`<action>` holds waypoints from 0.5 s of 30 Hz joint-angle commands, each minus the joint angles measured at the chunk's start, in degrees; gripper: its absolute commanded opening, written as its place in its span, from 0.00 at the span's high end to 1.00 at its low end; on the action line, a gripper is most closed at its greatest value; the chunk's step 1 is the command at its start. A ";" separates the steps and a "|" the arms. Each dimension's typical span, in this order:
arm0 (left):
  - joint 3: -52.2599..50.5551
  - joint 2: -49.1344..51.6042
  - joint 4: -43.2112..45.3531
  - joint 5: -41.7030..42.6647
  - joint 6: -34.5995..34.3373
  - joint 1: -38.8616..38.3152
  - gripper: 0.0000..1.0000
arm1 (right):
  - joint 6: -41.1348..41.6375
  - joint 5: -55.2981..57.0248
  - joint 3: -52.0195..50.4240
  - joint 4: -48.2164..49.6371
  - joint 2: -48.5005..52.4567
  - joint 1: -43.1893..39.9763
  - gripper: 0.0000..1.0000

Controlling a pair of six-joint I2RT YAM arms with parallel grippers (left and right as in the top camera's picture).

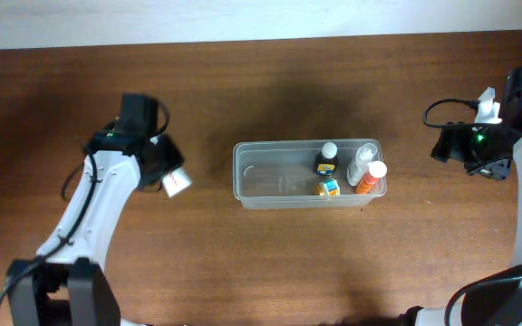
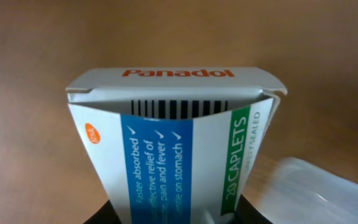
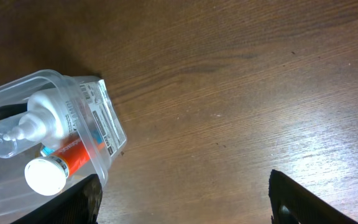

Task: Pack container
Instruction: 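Lay the Panadol box flat in the container's left side and release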

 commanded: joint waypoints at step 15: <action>7.19 1.95 14.91 -1.46 58.60 -27.76 0.73 | 0.39 0.11 0.22 0.39 0.20 -0.11 0.22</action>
